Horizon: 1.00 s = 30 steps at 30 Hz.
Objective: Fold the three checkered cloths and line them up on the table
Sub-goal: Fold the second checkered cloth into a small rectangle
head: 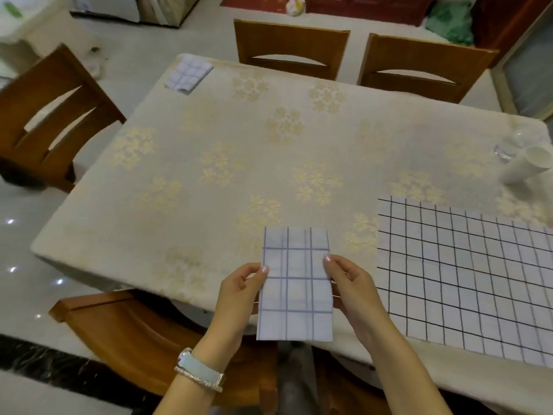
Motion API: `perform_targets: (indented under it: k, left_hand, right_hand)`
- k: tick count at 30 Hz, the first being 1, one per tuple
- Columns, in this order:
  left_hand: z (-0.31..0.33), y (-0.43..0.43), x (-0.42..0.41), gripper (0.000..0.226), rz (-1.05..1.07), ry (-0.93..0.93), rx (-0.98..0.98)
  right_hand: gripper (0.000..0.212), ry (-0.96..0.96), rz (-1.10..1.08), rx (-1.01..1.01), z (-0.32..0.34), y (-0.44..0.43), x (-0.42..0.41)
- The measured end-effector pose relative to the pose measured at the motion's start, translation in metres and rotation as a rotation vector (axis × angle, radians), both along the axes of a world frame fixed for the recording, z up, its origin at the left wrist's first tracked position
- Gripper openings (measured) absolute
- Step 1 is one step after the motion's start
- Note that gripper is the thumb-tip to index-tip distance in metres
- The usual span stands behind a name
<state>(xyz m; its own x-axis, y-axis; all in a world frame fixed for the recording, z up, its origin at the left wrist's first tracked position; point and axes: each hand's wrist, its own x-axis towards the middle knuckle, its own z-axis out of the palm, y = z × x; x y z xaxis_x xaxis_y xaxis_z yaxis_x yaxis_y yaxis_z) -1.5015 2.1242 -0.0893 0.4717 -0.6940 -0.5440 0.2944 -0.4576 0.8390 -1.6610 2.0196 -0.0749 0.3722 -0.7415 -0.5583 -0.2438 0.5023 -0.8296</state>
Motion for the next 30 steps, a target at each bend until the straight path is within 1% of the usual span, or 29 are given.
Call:
perform_targets:
  k: [7, 13, 17, 25, 30]
  left_hand:
    - [0.014, 0.040, 0.023, 0.023, 0.123, 0.043, 0.001]
    - [0.026, 0.082, 0.071, 0.024, 0.203, 0.062, -0.025]
    - [0.037, 0.119, 0.114, 0.023, 0.257, 0.049, -0.075]
    - [0.056, 0.203, 0.223, 0.022, 0.379, -0.011, -0.123]
    - [0.065, 0.253, 0.284, 0.021, 0.471, -0.035, -0.147]
  right_hand:
    - [0.014, -0.010, 0.155, 0.028, 0.015, 0.021, 0.033]
    - [0.012, -0.052, 0.249, 0.038, 0.026, 0.046, 0.088]
    - [0.021, -0.078, 0.323, 0.035, 0.036, 0.072, 0.141]
    - [0.017, -0.112, 0.470, -0.021, 0.052, 0.136, 0.269]
    - [0.020, -0.164, 0.566, 0.010, 0.060, 0.174, 0.347]
